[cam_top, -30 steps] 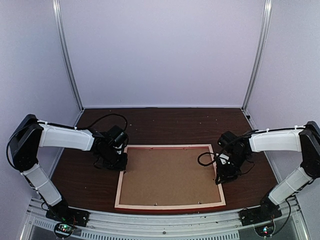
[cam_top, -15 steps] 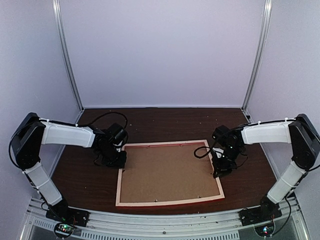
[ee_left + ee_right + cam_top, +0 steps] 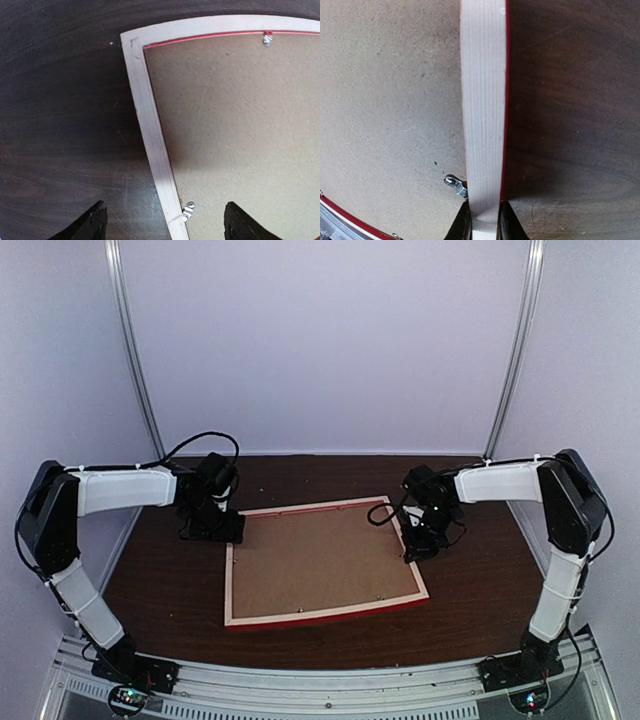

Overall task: Put the photo into the frame
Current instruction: Place the photo frame at the center of the board, then pick up the photo frame.

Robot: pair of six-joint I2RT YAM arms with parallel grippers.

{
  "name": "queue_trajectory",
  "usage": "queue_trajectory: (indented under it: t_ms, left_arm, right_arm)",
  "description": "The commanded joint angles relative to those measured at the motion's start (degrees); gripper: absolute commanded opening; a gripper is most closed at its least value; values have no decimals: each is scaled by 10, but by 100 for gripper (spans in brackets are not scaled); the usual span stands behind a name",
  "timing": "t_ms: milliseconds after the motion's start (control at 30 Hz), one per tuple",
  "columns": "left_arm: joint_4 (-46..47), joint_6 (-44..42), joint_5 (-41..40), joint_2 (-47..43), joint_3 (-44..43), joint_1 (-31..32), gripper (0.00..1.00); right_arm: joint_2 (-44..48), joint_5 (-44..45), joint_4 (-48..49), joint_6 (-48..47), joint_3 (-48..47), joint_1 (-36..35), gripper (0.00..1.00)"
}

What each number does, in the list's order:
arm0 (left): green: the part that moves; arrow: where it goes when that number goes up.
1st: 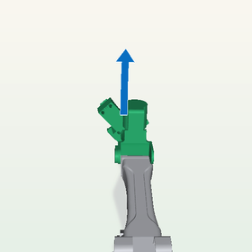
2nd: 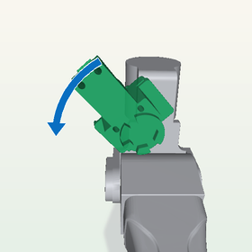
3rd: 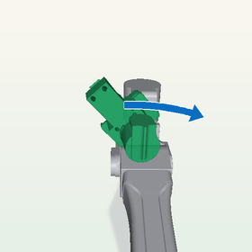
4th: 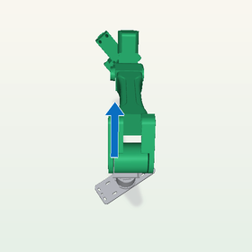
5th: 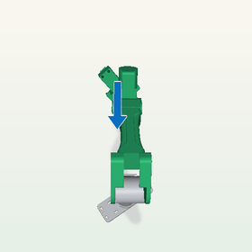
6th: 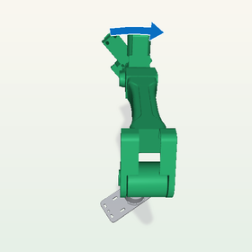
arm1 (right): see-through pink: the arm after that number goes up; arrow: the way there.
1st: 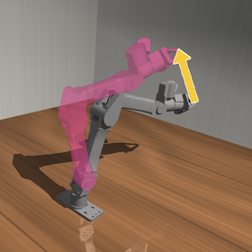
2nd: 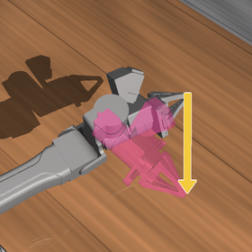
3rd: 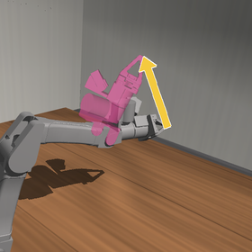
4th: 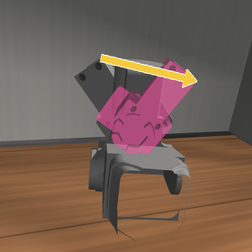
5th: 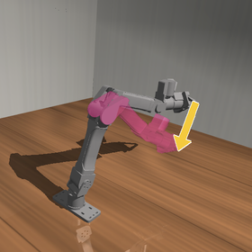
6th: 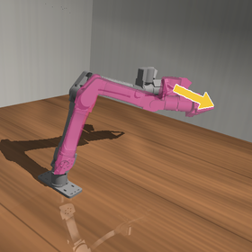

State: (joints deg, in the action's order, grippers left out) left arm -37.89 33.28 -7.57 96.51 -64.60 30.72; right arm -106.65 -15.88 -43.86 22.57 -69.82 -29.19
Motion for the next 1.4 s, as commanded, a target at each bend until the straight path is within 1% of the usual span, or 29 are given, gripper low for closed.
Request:
queue_trajectory:
  t_ms: [0,67,133,200,267,367,500,633,733,900,1100,1200,1367]
  left_arm:
    - [-9,-67,10,-40,-15,21,83]
    - [5,-96,25,-53,-16,50,85]
    - [23,-130,43,-59,-18,94,86]
    - [44,-162,57,-58,-20,141,88]
    - [66,-189,71,-47,-27,185,88]
    - [86,-217,104,-9,-52,239,88]
    - [93,-264,115,58,-101,292,88]
    - [87,-309,104,127,-163,336,84]
    - [85,-327,100,167,-195,355,80]
    - [81,-360,110,212,-225,367,72]
    - [85,-376,112,238,-232,376,61]
    - [87,-382,103,249,-233,378,55]
    - [93,-386,96,252,-226,379,41]
  right_arm:
    - [-16,9,31,5,-21,10,14]
    - [-8,2,33,1,-22,12,22]
    - [4,-8,32,-4,-19,16,33]
    - [20,-17,30,-8,-15,19,41]
    - [37,-26,28,-11,-10,23,46]
    - [61,-37,29,-9,5,25,49]
    - [90,-40,34,-3,38,27,51]
    - [115,-40,40,0,77,37,51]
    - [133,-53,48,2,111,51,51]
    - [162,-81,68,9,161,70,51]
    - [187,-102,79,8,203,97,51]
    - [192,-110,84,5,217,110,51]
    - [201,-124,91,5,235,125,51]
